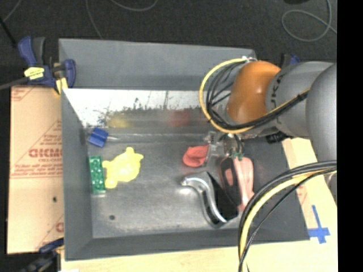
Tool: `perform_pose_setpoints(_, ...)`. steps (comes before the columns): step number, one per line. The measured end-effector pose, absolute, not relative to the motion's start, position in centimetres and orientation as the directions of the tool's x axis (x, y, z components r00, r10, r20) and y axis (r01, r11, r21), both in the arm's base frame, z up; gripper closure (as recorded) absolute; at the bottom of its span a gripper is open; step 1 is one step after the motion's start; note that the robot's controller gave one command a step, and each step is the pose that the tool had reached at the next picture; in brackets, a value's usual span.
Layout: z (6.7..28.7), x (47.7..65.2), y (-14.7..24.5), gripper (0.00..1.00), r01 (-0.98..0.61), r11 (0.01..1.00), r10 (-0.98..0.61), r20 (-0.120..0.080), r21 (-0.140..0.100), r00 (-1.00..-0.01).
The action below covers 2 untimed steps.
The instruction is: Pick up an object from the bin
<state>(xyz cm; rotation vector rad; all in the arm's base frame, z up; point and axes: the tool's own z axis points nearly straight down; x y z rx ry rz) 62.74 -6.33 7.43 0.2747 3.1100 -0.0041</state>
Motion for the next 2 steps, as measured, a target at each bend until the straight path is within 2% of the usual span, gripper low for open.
perform_pose_setpoints(1,9.1,62.5,-6.3,1.00,0.175,0.985,0.175,-0.012,-0.001,-0.984)
perform_pose_setpoints(2,11.2,62.8,-6.4,1.00,0.175,0.985,0.175,-0.022,0.000,-0.984)
